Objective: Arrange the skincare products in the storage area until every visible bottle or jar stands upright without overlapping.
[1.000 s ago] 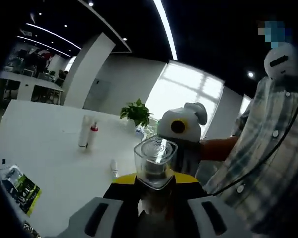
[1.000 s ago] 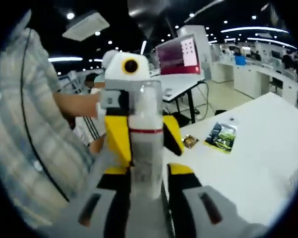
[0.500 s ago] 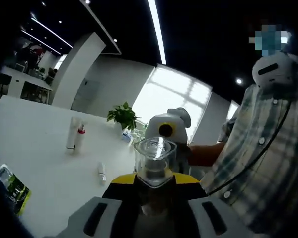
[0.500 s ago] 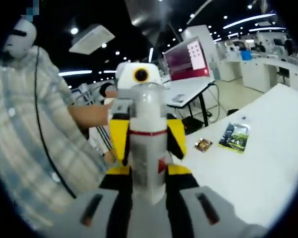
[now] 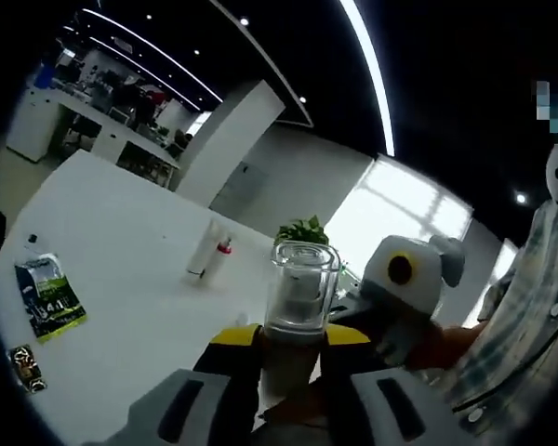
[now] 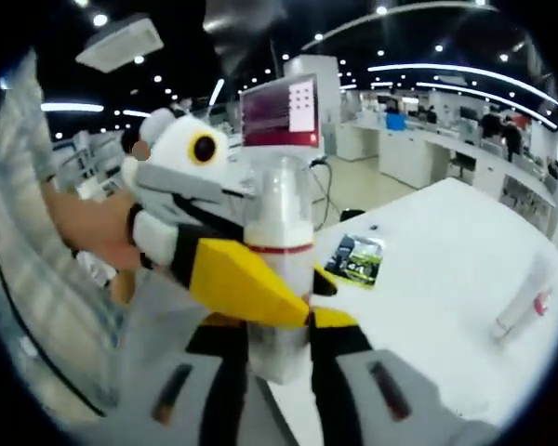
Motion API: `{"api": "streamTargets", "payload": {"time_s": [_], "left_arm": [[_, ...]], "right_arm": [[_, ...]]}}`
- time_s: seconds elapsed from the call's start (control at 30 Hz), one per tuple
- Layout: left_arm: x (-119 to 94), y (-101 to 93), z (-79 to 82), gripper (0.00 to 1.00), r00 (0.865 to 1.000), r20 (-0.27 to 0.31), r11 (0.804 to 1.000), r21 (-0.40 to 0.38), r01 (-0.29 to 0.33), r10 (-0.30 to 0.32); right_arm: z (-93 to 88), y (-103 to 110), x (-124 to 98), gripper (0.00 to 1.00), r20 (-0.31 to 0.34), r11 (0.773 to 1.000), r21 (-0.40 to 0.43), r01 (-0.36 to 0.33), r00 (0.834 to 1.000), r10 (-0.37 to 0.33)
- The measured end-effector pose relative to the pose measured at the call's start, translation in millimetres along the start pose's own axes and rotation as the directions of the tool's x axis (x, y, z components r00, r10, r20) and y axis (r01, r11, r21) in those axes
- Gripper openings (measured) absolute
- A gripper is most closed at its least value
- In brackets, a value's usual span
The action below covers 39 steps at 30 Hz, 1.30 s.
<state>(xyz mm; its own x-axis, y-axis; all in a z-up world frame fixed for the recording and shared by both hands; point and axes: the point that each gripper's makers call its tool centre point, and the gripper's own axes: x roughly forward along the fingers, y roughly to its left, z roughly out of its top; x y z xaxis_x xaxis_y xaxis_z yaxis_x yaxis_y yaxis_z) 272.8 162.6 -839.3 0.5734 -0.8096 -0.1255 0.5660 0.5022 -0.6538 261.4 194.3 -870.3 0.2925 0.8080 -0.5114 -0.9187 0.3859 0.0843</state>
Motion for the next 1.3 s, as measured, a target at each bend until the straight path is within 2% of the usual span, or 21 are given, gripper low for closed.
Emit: {"api": "streamTargets", "payload": {"time_s": [0.2, 0.33, 0.43, 0.47, 0.53, 0.6, 0.63, 0.67, 0.83, 0.87, 0.9, 0.97, 1.0, 1.03, 1.07, 1.1, 1.13, 1.17, 1.23, 1.27, 1.3], "left_arm": [[-3.2, -1.7, -3.6, 0.22, 1.000, -0.012, 0.998, 0.064, 0.000, 0.001], [-8.9, -2.4, -4.2, 0.22, 0.999, -0.026, 0.998, 0.053, 0.035, -0.033], [-15.1, -18.8, -2.5, 0.22, 0.985, -0.048, 0.986, 0.036, 0.165, -0.163], [-18.1, -25.6, 0.5, 0.22, 0.976, -0.051, 0.975, 0.048, 0.215, -0.212], [-21.6, -33.1, 0.1, 0.22, 0.964, -0.088, 0.961, 0.103, 0.259, -0.250], [-24.8, -37.7, -6.5, 0.22, 0.950, -0.163, 0.945, 0.151, 0.291, -0.267], [-27.6, -43.3, -9.5, 0.22, 0.935, -0.194, 0.931, 0.158, 0.329, -0.297], [-28.7, -48.2, -8.0, 0.22, 0.926, -0.196, 0.919, 0.168, 0.356, -0.323], [-34.6, -71.2, -9.5, 0.22, 0.872, -0.234, 0.868, 0.159, 0.470, -0.429], [-36.3, -77.3, -11.5, 0.22, 0.854, -0.245, 0.853, 0.148, 0.500, -0.458], [-36.7, -78.6, -11.7, 0.22, 0.850, -0.246, 0.849, 0.148, 0.507, -0.465], [-39.7, -85.3, -14.1, 0.22, 0.826, -0.257, 0.827, 0.135, 0.545, -0.502], [-40.5, -88.7, -15.6, 0.22, 0.815, -0.262, 0.819, 0.126, 0.560, -0.517], [-40.7, -89.9, -16.3, 0.22, 0.810, -0.264, 0.816, 0.119, 0.566, -0.523], [-44.8, -96.4, -17.6, 0.22, 0.782, -0.267, 0.800, 0.062, 0.597, -0.563], [-42.4, -92.4, -15.3, 0.22, 0.799, -0.252, 0.809, 0.089, 0.581, -0.546], [-40.8, -89.7, -13.6, 0.22, 0.810, -0.239, 0.815, 0.105, 0.570, -0.535], [-39.3, -87.4, -12.6, 0.23, 0.818, -0.232, 0.823, 0.101, 0.558, -0.526], [-32.6, -77.7, -8.3, 0.23, 0.852, -0.198, 0.858, 0.083, 0.507, -0.484], [-31.8, -71.0, -6.7, 0.24, 0.864, -0.190, 0.871, 0.075, 0.486, -0.466], [-28.3, -63.3, -3.6, 0.24, 0.885, -0.177, 0.891, 0.067, 0.448, -0.431]], "right_arm": [[-1.5, 4.6, 0.3, 0.23, 0.012, 0.999, 0.031, -0.017, 1.000, 0.017], [1.4, 12.3, -1.0, 0.24, 0.047, 0.995, 0.037, -0.092, 0.995, 0.090], [8.5, 23.1, -9.1, 0.24, 0.092, 0.972, 0.070, -0.223, 0.972, 0.217], [14.3, 29.2, -13.1, 0.24, 0.127, 0.952, 0.109, -0.287, 0.954, 0.273], [18.7, 35.3, -19.0, 0.24, 0.147, 0.933, 0.090, -0.349, 0.931, 0.334], [19.6, 39.9, -25.6, 0.24, 0.140, 0.913, 0.070, -0.401, 0.910, 0.389], [21.1, 42.7, -29.3, 0.23, 0.146, 0.898, 0.074, -0.433, 0.896, 0.420], [19.4, 44.9, -31.5, 0.23, 0.138, 0.884, 0.087, -0.459, 0.885, 0.445], [23.6, 65.2, -45.5, 0.25, 0.181, 0.783, 0.134, -0.608, 0.791, 0.584], [23.9, 71.2, -49.1, 0.26, 0.192, 0.752, 0.144, -0.643, 0.764, 0.616], [23.8, 73.2, -50.3, 0.26, 0.194, 0.742, 0.151, -0.653, 0.756, 0.625], [23.8, 83.6, -57.3, 0.26, 0.216, 0.682, 0.171, -0.711, 0.702, 0.678], [24.5, 86.9, -59.6, 0.23, 0.228, 0.662, 0.179, -0.728, 0.685, 0.692], [26.3, 94.7, -66.1, 0.22, 0.247, 0.614, 0.200, -0.763, 0.646, 0.722], [25.8, 94.4, -66.6, 0.22, 0.244, 0.619, 0.184, -0.764, 0.645, 0.724], [27.4, 92.8, -65.7, 0.22, 0.249, 0.649, 0.141, -0.748, 0.661, 0.708], [27.5, 88.2, -63.5, 0.22, 0.253, 0.673, 0.142, -0.726, 0.683, 0.685], [27.2, 86.8, -62.2, 0.22, 0.255, 0.680, 0.147, -0.718, 0.692, 0.675], [27.2, 77.2, -54.5, 0.21, 0.255, 0.726, 0.149, -0.672, 0.735, 0.628], [26.4, 70.9, -50.8, 0.21, 0.248, 0.751, 0.155, -0.642, 0.761, 0.599], [26.5, 65.5, -47.2, 0.21, 0.246, 0.775, 0.156, -0.613, 0.783, 0.571]]}}
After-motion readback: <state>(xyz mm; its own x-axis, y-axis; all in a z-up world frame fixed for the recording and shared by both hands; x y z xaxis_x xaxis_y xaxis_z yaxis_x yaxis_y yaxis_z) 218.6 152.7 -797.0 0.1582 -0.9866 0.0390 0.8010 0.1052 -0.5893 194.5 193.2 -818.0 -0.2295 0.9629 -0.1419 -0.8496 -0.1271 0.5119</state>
